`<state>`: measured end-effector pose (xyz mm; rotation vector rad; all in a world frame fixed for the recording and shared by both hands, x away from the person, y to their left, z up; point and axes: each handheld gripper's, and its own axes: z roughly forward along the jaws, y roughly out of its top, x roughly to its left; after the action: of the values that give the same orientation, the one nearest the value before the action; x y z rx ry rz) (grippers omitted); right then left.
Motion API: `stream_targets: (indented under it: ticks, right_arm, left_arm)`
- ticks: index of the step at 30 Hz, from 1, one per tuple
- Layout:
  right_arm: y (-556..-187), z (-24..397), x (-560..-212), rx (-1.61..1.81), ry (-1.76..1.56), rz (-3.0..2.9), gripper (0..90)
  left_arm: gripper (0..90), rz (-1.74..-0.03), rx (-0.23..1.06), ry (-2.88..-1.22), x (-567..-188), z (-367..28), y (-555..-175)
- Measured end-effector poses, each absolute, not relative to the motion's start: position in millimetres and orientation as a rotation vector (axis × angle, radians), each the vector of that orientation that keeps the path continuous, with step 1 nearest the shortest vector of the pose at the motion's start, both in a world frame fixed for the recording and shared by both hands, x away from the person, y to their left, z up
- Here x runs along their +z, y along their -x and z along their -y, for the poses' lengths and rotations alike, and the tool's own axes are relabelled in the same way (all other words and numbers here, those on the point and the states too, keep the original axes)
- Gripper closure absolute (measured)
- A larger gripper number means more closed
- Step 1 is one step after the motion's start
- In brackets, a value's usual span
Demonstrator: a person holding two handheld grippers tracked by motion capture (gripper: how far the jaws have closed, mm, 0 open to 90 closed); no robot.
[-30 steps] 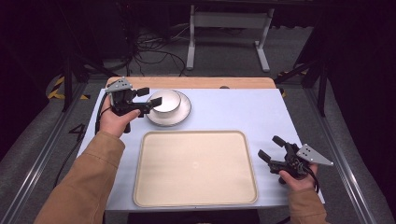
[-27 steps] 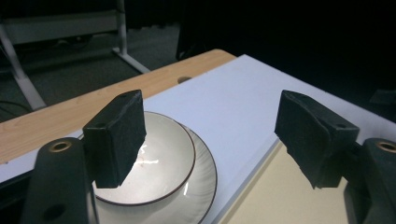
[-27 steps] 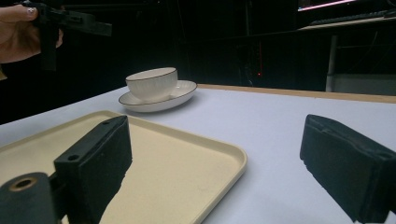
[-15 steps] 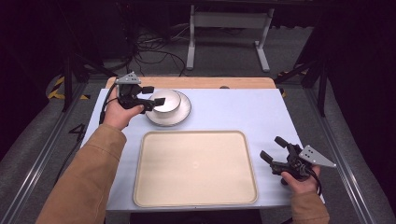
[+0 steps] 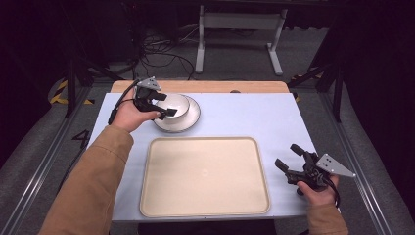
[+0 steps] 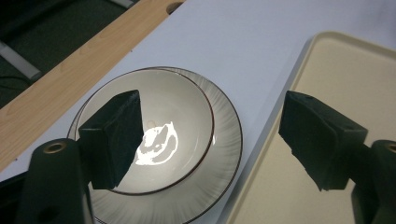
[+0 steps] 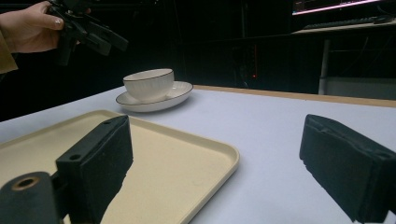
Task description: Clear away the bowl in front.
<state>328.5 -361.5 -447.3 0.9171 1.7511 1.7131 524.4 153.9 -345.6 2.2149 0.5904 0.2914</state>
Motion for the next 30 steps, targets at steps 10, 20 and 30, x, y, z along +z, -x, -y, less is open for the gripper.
stream_targets:
  ticks: [10, 20, 30]
  right_arm:
    - [-326, 364, -446, 1.705, -0.921, -1.745, 10.2]
    - [-324, 366, -446, 1.704, -0.925, -1.739, 10.3]
    - [-320, 370, -446, 1.71, -0.941, -1.724, 10.3]
  left_arm:
    - [30.0, -0.547, 0.309, -2.349, -359, -146, -535]
    - [35.1, -0.507, 0.315, -2.455, -367, -134, -543]
    - [42.3, -0.469, 0.281, -2.563, -383, -126, -553]
